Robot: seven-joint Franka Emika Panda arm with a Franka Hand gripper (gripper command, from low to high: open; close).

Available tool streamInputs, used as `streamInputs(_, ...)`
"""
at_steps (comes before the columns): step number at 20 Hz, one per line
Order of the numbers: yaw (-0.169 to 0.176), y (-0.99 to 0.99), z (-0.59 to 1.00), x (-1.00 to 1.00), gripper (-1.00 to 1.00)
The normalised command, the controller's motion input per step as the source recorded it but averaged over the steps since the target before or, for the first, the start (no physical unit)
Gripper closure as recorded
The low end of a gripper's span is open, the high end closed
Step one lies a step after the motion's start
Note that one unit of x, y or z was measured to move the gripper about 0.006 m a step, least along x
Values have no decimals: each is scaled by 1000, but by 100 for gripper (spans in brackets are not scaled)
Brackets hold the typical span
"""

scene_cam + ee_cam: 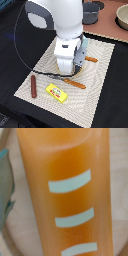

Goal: Interact with the objects in diverse but meaningful ways.

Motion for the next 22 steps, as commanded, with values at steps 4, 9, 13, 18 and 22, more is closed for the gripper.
streamInputs(4, -109, -286, 729, 227, -100)
streamInputs(9, -96, -644, 881, -55, -100)
streamInputs(13, -38, -726, 866, -81, -100)
streamInputs(18, -10, -771, 523, 46, -100)
streamInputs(22, 4, -625, 156, 497, -100)
